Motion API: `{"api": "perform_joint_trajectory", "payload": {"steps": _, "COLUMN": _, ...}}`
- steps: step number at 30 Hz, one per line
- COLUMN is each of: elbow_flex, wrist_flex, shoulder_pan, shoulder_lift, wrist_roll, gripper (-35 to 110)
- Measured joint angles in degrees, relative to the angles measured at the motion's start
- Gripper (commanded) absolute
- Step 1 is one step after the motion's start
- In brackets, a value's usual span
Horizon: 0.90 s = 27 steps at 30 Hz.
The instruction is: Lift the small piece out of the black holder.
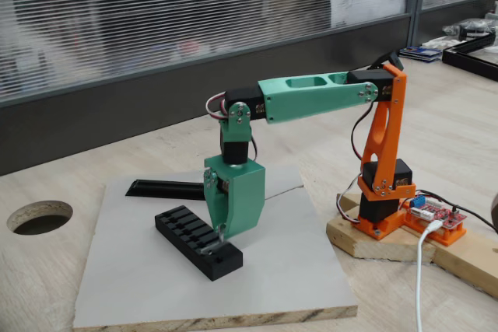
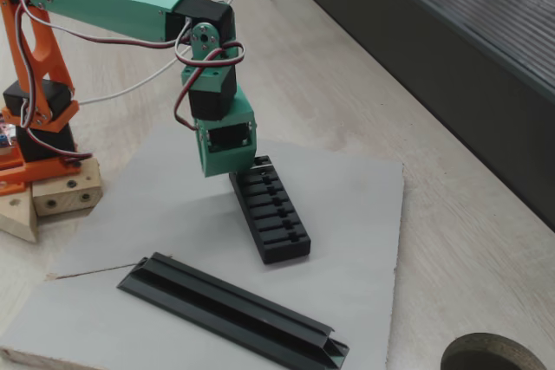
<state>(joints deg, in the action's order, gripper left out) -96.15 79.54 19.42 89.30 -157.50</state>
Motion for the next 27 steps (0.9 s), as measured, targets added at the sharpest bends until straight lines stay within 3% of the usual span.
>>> {"api": "perform_joint_trajectory", "payload": {"steps": 18, "elbow_flex": 0.0, "wrist_flex": 0.1, "shoulder_pan": -0.3, "shoulder_lift": 18.8, "wrist_roll": 0.0, "gripper": 3}}
{"api": "perform_joint_trajectory", "payload": {"steps": 27, "elbow_flex": 0.0, "wrist_flex": 0.1, "shoulder_pan": -10.9, "shoulder_lift": 29.5, "wrist_roll": 0.0, "gripper": 3}}
